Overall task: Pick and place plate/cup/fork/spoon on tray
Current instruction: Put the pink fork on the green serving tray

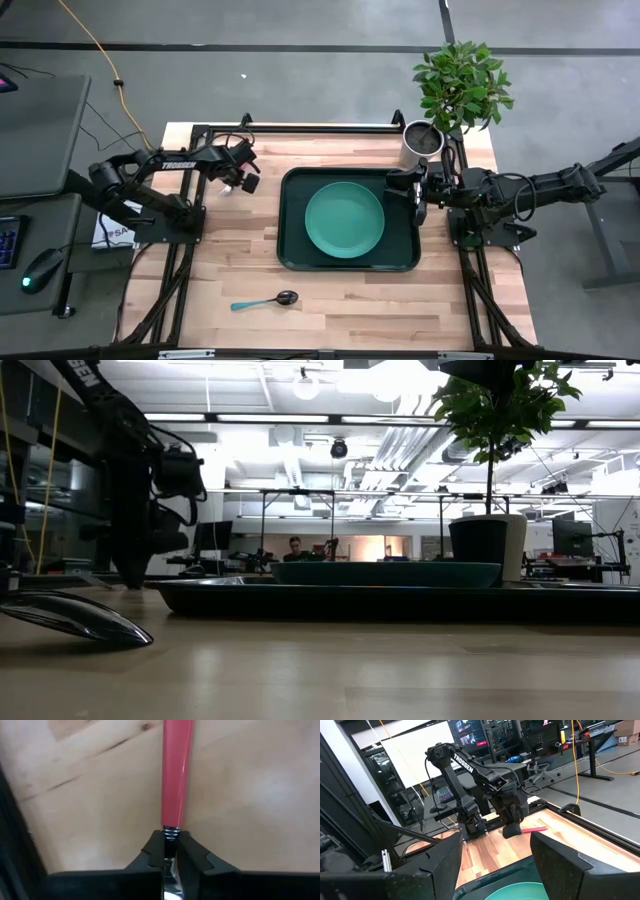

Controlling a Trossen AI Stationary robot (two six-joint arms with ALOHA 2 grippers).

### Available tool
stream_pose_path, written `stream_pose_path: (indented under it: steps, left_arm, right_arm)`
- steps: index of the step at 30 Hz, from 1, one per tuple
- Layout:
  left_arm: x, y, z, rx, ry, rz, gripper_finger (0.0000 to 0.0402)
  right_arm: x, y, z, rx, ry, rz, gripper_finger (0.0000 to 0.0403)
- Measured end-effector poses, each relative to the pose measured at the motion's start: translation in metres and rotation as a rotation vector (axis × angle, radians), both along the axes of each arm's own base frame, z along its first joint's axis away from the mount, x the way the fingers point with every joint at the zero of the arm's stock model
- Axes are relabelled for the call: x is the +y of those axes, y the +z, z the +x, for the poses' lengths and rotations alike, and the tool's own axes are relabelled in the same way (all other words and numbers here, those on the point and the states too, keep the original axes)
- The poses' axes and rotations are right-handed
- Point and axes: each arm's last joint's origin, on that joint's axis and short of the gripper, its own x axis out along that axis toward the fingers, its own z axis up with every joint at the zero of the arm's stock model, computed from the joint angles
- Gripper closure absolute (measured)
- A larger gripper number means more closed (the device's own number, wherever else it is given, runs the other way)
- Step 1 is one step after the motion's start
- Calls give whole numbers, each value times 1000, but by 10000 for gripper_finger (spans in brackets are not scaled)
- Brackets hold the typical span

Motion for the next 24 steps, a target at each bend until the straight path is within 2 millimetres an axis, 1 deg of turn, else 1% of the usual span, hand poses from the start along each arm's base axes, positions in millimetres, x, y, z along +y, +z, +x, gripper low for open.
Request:
stream_pose_path:
  steps: [9,14,18,22,24]
  left_arm:
    - [-13,41,-3,-194,-30,146,399]
    - [-30,66,-2,-379,-108,194,400]
    - [-50,86,9,-585,-205,223,401]
    - [-72,100,26,-772,-276,240,401]
    - [-84,107,36,-824,-308,244,401]
  right_arm:
    - [0,0,0,0,9,-2,176]
    - [0,2,0,-21,10,23,176]
    - [0,4,0,-48,11,59,176]
    - [1,3,6,-63,2,91,176]
    - [2,1,11,-62,2,103,176]
